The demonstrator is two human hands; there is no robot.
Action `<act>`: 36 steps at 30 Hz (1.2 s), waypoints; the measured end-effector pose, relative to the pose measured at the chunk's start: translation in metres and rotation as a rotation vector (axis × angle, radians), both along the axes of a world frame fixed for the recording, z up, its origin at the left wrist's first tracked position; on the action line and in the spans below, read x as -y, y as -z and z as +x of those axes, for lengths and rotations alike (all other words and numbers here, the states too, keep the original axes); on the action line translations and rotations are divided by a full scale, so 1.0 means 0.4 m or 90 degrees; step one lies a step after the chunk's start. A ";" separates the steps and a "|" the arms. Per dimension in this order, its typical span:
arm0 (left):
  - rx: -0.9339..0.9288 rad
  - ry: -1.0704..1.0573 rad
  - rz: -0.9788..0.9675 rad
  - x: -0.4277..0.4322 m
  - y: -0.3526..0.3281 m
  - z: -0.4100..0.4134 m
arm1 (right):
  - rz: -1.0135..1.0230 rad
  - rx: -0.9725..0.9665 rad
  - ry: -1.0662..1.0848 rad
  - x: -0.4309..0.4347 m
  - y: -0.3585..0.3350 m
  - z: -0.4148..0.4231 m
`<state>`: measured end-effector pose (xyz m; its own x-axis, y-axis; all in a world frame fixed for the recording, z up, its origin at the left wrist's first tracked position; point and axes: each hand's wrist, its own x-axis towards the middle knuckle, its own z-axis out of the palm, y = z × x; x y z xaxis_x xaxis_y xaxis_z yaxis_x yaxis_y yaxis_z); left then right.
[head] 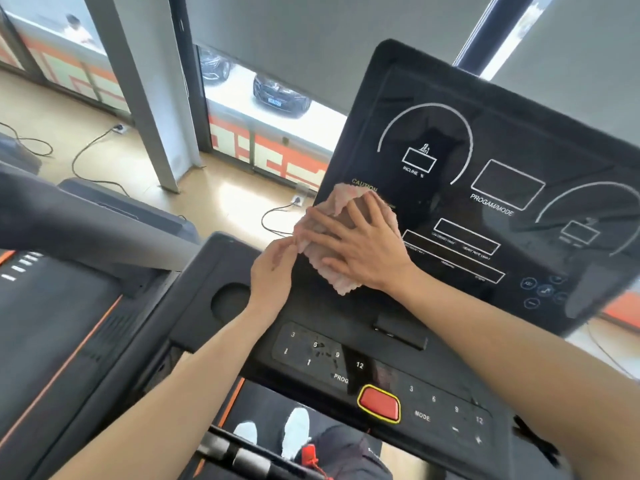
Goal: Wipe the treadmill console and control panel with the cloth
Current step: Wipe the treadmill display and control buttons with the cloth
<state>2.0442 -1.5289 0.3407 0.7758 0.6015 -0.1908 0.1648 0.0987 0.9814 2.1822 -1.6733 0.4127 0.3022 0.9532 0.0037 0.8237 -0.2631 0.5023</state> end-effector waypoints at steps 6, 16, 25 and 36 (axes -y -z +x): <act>0.032 0.022 -0.034 0.025 0.005 -0.022 | 0.052 0.005 0.037 0.003 -0.075 0.017; 0.004 0.059 0.018 0.049 -0.005 -0.036 | 0.214 0.093 0.169 0.039 -0.278 0.105; -0.009 0.059 0.038 0.060 0.000 -0.039 | 0.327 0.125 0.290 0.100 -0.359 0.160; -0.038 0.017 0.111 0.098 0.012 -0.024 | 0.231 0.056 0.264 0.187 -0.027 -0.001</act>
<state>2.0347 -1.5679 0.3360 0.7820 0.6090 -0.1323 0.2243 -0.0770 0.9715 2.1818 -1.7482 0.4236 0.6357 0.6874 0.3513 0.5736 -0.7252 0.3810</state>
